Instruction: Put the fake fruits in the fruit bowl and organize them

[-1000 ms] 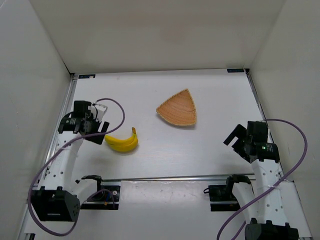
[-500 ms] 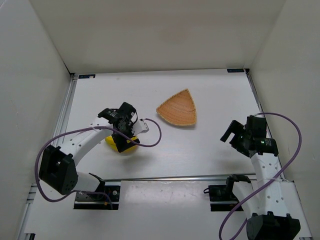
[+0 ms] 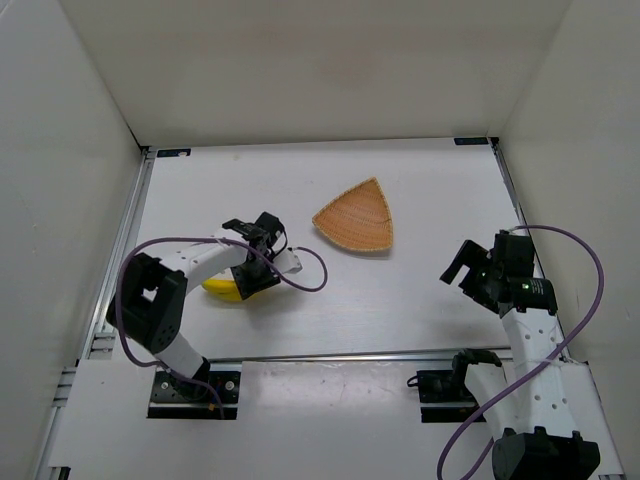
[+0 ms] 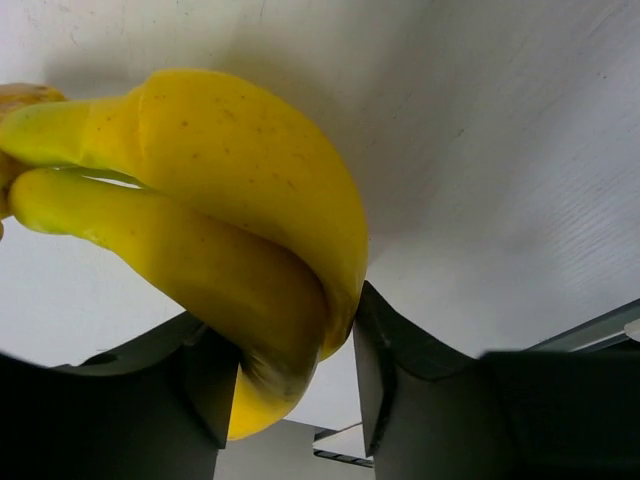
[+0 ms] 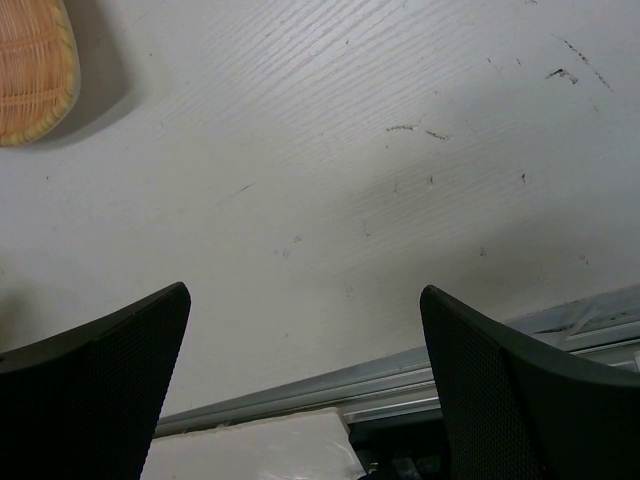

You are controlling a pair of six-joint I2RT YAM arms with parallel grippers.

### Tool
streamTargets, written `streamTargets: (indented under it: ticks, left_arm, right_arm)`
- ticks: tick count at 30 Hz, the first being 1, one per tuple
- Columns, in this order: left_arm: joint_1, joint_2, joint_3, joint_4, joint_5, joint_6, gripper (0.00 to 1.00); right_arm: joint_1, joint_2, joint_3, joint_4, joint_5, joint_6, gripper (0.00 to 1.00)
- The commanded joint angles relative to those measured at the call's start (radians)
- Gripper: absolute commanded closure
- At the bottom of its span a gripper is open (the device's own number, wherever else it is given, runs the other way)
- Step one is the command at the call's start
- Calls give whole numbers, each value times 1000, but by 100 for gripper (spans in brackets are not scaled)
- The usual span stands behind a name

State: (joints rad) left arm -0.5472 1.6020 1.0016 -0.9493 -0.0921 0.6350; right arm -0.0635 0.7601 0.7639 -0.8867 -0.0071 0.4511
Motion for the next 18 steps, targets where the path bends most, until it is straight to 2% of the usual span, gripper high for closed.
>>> streamTargets:
  ticks: [1,3,7,8,11,13,16,17,18]
  left_arm:
    - [13,-4,20,29,18,-12,74]
    - [13,-16,20,20,32,-34,89]
    - [0,-72,138,-51,20,-99,89]
    - [-22,-85,226,-61,5,-122,89]
    - [-112,-96,351,4,-66,-132,86]
    - [-154,-47,486,61,-100,-132,85]
    - [-187,139,739,61,-6,-156,83]
    - [-188,245,802,61,18,-156,83]
    - [-197,303,922,61,61,-169,82]
  right_arm:
    - [-1,-7,2,26,-8,-22,0]
    - [-1,-16,2,26,-8,-22,0]
    - [-1,-16,-8,26,-8,-12,0]
    - [-1,-16,-17,35,-17,-12,0]
    - [-1,7,-26,55,-17,-12,0]
    - [-1,27,-26,67,-27,-3,0]
    - [-1,85,-17,87,-27,7,0]
    - [-1,85,-2,88,-27,21,0]
    - [-1,99,-2,110,-10,32,0]
